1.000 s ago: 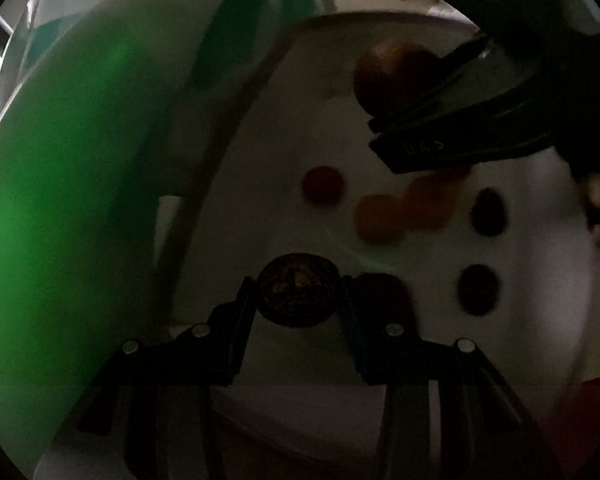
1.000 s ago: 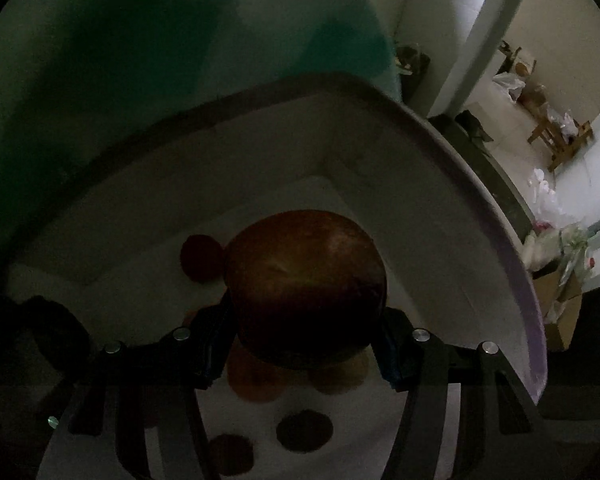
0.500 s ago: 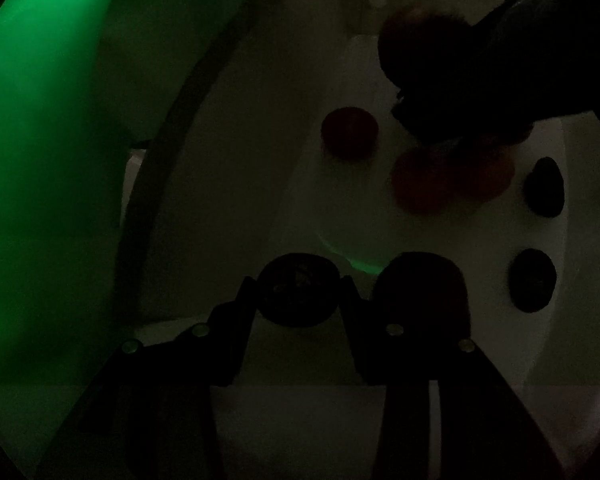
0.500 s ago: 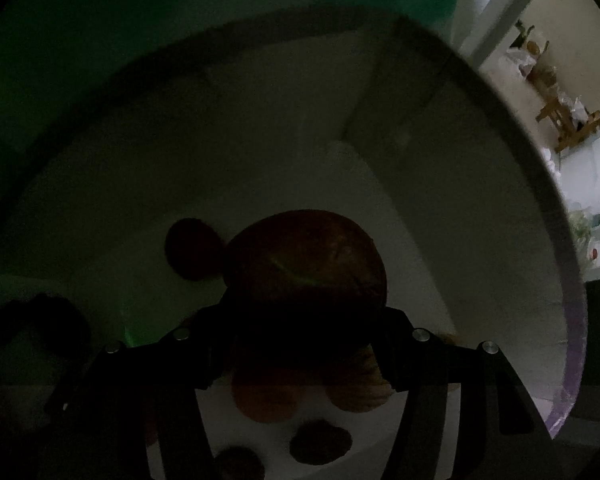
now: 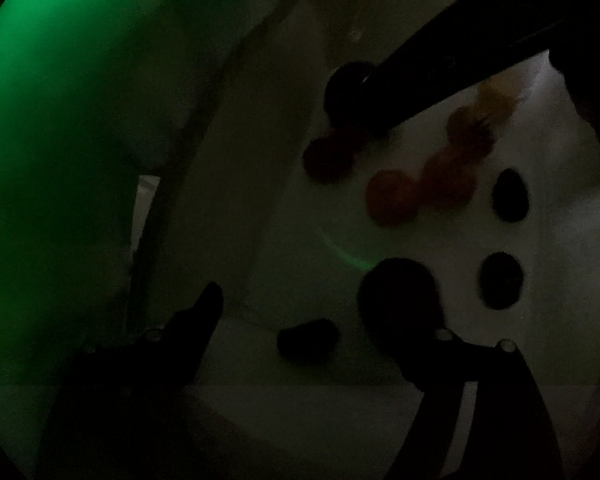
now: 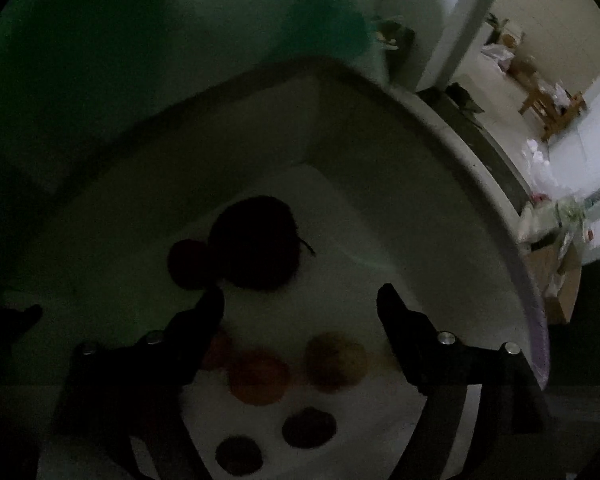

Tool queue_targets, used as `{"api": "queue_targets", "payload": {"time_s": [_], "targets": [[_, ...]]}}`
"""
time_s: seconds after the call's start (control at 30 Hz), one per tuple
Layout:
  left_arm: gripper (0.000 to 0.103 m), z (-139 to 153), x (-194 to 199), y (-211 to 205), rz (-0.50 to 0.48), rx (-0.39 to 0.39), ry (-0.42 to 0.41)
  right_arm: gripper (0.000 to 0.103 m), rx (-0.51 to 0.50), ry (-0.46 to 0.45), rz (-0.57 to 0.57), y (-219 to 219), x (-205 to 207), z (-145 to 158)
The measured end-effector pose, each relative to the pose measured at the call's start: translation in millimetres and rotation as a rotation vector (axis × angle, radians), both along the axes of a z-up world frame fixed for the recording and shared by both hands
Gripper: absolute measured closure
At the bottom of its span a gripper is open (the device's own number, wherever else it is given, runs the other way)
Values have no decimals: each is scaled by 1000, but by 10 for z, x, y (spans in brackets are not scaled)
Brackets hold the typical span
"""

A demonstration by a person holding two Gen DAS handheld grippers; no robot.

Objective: Organize fruits
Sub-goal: 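Open both tools to drop the dark red and dark brown fruits into the bin, then move both open tools back over the remaining fruits on the cloth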

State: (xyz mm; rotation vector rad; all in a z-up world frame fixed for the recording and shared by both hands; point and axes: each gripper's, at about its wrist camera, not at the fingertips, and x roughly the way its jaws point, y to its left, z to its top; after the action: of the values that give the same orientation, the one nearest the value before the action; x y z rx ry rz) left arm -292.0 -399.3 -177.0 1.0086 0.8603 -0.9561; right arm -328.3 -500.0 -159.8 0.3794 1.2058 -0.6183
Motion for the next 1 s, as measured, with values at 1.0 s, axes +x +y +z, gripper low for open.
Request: {"api": "queue_targets", "payload": {"time_s": [1.0], "targets": [[2, 2303, 1579, 3511, 791, -661, -219, 15, -112, -551, 631, 2579, 1082, 2257]]}}
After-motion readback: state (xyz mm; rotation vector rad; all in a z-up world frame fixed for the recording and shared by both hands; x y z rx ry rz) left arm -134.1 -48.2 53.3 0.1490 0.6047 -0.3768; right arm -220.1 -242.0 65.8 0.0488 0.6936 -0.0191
